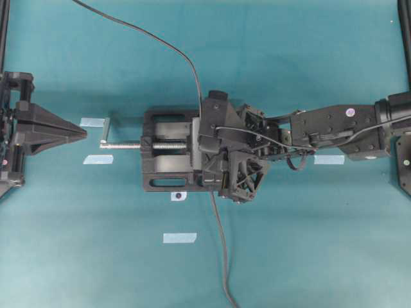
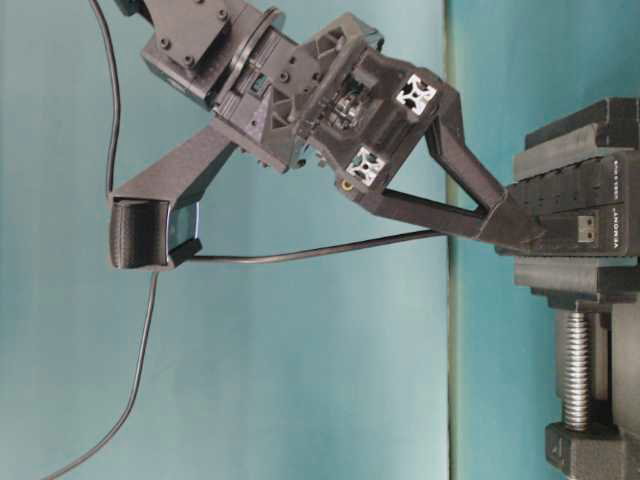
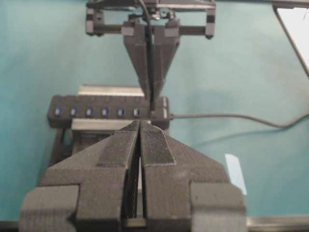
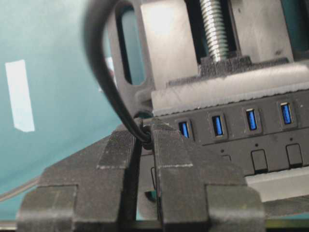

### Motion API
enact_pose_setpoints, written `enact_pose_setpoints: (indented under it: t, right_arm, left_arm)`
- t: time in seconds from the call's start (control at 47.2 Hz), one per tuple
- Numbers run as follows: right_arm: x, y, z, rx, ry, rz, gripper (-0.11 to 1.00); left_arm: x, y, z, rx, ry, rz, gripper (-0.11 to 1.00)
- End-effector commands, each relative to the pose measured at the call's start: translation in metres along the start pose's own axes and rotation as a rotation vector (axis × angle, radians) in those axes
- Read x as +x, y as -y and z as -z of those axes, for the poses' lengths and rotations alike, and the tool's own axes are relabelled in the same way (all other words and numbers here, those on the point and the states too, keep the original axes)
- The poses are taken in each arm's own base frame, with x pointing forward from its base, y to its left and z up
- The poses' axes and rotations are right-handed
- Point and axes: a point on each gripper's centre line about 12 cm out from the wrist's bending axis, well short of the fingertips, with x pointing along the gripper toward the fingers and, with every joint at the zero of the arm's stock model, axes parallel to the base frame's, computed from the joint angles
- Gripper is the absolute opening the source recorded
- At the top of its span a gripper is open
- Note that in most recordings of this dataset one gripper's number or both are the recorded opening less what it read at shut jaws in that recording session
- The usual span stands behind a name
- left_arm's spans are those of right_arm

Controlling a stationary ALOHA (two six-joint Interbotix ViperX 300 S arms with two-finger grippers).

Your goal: Insert the USB into the front port of the fixed hub.

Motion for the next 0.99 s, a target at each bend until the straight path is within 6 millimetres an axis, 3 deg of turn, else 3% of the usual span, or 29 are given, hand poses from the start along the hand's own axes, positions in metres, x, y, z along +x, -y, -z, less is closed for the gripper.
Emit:
enact_pose_setpoints:
  t: [0.0,0.974]
  right_arm:
    - [-0.005,-0.004,-0.004,0.005,0.020,-0.010,0.04]
    - [0.003,-0.014,0.006,-0.008,-0.014,-0.020,0.04]
  left_arm:
    - [0.000,0.000,-0.005,-0.002,0.012,0.000,0.00]
    - [0.000,0.000,-0.004,-0.001,0.012,0.002,0.00]
